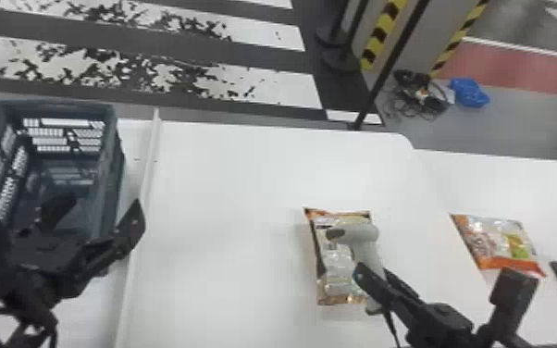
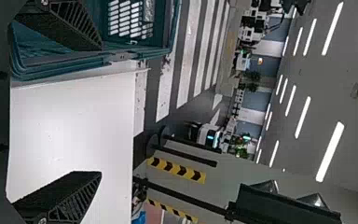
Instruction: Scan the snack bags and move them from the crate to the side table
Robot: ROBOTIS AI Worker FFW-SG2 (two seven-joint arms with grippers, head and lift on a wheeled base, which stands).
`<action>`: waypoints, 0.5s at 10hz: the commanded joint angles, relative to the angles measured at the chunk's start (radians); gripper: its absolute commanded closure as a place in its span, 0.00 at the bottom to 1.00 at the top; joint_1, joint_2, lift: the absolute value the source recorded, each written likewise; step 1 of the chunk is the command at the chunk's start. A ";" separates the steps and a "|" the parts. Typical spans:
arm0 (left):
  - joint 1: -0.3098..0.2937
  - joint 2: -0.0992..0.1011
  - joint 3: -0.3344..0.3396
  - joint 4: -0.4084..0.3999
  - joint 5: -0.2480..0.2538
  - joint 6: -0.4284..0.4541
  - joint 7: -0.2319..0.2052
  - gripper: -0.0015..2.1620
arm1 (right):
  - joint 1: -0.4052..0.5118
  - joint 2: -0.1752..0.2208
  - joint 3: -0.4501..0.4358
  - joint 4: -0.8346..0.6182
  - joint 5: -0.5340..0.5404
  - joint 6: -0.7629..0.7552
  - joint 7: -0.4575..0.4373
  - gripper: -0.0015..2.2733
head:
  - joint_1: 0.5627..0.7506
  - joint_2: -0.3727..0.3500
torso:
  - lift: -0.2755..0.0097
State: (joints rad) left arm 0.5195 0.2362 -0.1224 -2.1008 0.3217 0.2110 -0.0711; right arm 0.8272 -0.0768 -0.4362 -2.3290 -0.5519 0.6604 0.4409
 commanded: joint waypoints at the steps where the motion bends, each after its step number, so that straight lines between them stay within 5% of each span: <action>1: -0.001 0.000 -0.008 -0.005 -0.015 0.000 0.004 0.02 | 0.003 -0.003 0.048 -0.003 0.049 -0.001 -0.004 0.97 | 0.70 0.21 | 0.66; 5: 0.022 0.000 0.004 -0.031 -0.015 0.000 0.004 0.02 | -0.030 -0.031 0.113 0.083 0.118 -0.084 -0.033 0.97 | 0.70 0.26 | 0.66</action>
State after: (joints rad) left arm 0.5379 0.2362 -0.1209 -2.1295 0.3066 0.2110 -0.0676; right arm 0.8051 -0.1038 -0.3297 -2.2628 -0.4429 0.5902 0.4090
